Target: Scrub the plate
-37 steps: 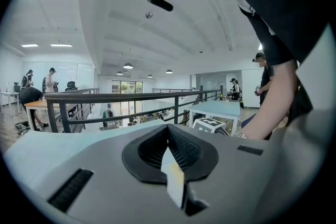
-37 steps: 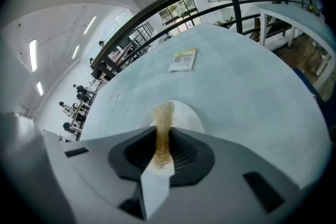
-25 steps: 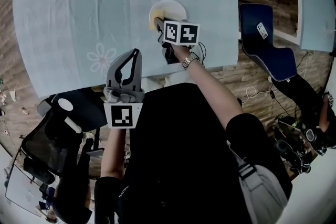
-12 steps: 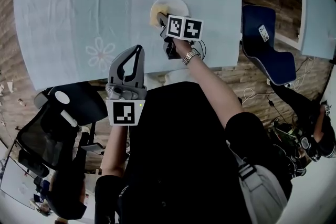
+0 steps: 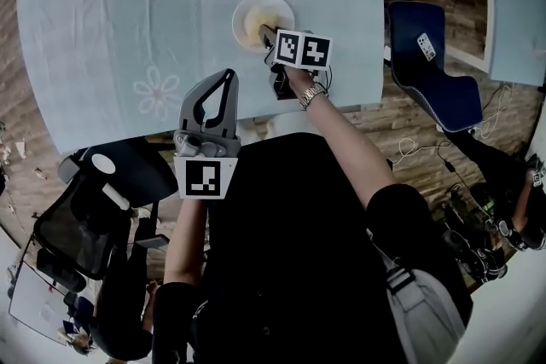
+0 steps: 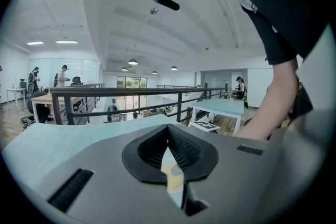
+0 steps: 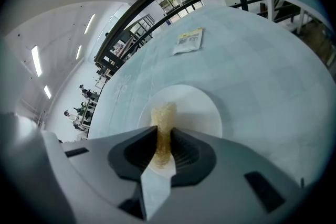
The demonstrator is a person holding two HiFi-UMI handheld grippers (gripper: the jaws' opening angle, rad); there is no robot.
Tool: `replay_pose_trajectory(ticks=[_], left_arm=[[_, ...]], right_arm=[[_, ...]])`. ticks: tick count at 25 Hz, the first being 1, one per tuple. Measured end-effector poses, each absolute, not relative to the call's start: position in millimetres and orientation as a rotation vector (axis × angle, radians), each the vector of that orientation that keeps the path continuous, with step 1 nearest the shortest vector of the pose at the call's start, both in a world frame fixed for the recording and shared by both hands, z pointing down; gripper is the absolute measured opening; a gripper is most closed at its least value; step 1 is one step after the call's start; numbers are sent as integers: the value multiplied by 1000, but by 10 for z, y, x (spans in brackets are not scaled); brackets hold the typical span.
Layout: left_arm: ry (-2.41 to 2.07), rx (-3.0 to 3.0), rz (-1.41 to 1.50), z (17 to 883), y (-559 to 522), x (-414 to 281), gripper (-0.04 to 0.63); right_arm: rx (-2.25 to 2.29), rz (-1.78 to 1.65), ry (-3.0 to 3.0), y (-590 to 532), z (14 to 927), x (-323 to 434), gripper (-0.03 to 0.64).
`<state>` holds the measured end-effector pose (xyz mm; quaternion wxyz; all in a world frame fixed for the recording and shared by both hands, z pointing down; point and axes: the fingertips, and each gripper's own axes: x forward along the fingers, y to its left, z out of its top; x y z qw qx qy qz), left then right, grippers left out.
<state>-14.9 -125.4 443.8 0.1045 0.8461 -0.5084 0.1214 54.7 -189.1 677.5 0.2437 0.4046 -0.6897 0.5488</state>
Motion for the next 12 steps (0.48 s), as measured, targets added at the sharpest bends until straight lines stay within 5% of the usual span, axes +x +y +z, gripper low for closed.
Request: replay_pose_trajectory(ticks=[12], left_arm=[[-1369,2593,431,4483,-1240,137,12]], right_arm=[[1219,1538,-1844,-1798,6763,969,66]])
